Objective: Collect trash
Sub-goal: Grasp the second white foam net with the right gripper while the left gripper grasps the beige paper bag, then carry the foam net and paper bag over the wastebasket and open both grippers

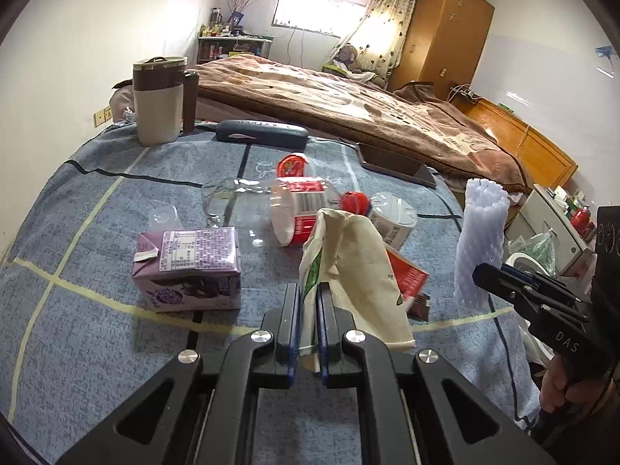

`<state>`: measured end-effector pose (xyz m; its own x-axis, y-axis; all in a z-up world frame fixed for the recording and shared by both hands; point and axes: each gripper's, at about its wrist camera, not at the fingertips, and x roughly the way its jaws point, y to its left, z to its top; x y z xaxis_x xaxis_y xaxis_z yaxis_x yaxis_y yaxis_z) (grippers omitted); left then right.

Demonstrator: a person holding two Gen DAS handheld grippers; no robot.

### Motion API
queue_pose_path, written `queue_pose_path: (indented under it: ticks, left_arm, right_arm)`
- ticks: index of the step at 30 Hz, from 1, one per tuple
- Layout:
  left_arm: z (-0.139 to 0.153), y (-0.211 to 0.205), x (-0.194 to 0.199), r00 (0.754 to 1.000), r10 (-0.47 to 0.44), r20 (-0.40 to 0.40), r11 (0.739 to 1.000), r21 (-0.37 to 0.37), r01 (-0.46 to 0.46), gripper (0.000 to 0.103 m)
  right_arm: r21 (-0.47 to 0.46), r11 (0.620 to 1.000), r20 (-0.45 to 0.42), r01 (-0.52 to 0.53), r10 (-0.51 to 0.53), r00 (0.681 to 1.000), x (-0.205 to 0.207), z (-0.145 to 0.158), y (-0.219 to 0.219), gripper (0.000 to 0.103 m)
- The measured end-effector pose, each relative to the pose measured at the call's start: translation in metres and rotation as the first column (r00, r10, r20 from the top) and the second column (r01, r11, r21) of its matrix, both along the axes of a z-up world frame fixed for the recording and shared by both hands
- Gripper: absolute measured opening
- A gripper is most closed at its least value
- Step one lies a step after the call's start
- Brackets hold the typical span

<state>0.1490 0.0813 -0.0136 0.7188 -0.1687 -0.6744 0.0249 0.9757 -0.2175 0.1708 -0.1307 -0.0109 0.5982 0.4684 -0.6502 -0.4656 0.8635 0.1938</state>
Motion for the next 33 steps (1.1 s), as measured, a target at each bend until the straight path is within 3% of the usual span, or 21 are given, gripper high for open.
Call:
queue_pose_path:
  ticks: [16, 33]
  left_arm:
    - [0.043, -0.063, -0.008, 0.985, -0.15, 0.09, 0.989, 0.02, 0.149, 0.009]
    - [0.058, -0.174, 0.003, 0.923, -0.368, 0.116, 0.929, 0.019, 0.368, 0.009]
  right_arm:
    - [0.037, 0.992, 0.064, 0.119, -0.121, 0.991, -0.022, 0.029, -0.051, 0.023]
    - [0.011, 0.942, 0.099, 0.336, -0.336, 0.937, -0.047, 0.04, -0.143, 0.023]
